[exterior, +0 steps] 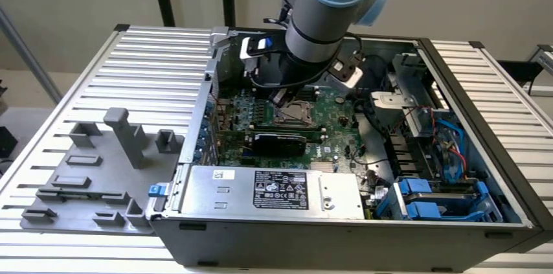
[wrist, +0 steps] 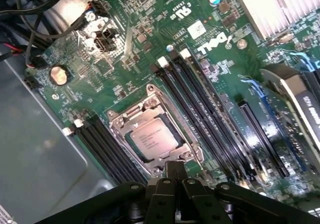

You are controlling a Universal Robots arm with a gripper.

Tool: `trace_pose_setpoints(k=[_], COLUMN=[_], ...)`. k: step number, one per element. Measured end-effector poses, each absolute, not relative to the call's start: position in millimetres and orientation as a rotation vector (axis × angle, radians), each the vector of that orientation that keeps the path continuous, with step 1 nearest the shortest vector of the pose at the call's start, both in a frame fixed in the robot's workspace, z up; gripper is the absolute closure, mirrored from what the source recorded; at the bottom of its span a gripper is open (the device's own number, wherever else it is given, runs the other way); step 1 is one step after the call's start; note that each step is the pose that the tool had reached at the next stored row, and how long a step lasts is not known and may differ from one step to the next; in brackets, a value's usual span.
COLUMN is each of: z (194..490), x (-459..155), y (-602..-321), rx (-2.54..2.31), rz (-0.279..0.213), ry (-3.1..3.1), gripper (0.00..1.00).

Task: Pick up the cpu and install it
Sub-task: 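Install the second cpu locking lever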

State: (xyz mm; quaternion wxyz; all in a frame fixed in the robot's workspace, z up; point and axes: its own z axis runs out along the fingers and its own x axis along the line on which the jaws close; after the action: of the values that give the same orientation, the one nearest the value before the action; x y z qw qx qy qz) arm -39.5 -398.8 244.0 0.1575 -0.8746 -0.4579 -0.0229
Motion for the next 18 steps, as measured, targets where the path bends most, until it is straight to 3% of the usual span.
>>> trace_pose_setpoints(k=[8,18], z=[245,234], x=[-51,-60], y=[-413,-411], rx=[-2.502,-2.506], rz=[-0.065,-0.076], ry=[-1.31,-1.312], gripper=[0.88,0.88])
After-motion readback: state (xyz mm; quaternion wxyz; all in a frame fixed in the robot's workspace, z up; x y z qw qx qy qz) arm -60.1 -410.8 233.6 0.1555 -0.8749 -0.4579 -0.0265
